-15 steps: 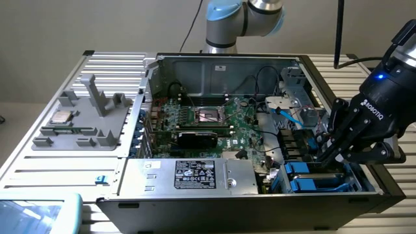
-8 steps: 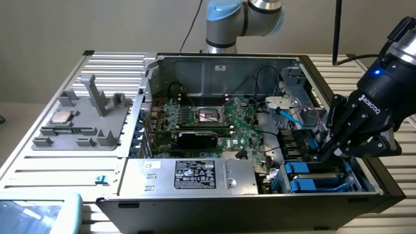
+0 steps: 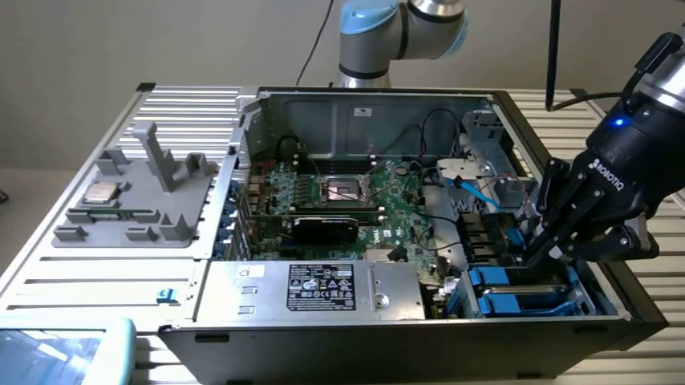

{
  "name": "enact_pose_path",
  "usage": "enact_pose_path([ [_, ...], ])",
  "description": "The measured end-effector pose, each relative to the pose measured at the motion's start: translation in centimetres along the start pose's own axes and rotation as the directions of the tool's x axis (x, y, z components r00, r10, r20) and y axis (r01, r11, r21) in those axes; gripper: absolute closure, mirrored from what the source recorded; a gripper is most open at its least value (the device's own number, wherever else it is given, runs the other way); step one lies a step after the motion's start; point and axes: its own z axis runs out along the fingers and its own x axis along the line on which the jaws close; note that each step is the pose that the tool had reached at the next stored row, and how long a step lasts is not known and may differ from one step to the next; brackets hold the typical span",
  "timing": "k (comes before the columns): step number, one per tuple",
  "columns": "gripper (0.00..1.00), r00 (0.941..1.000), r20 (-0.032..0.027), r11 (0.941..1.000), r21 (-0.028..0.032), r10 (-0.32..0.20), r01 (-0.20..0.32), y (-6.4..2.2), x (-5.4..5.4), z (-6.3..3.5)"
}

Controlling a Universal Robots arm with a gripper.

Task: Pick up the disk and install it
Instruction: 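Insert the first disk wire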

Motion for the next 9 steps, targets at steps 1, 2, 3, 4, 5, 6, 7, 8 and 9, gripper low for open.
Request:
enact_pose_path([
  [1,0.84,1.0000,0.0005,1.0000,0.0000,0.000,0.000,0.02,0.03,0.06],
  [2,0.84,1.0000,0.0008,1.0000,0.0000,0.000,0.000,0.02,0.05,0.09],
  [3,0.84,1.0000,0.0012,1.0000,-0.0001,0.000,0.000,0.03,0.06,0.11],
  [4,0.84,1.0000,0.0021,1.0000,-0.0002,0.000,0.000,0.03,0.06,0.11],
  [5,0.84,1.0000,0.0031,1.0000,-0.0006,-0.001,0.001,0.03,0.06,0.11],
  [6,0.84,1.0000,0.0041,1.0000,-0.0018,-0.002,0.002,0.04,0.07,0.12],
  [7,0.84,1.0000,0.0056,1.0000,-0.0036,-0.004,0.004,0.04,0.07,0.12],
  [8,0.84,1.0000,0.0071,1.0000,-0.0056,-0.004,0.004,0.04,0.07,0.13],
  [9,0.84,1.0000,0.0083,1.0000,-0.0077,-0.005,0.005,0.04,0.07,0.13],
])
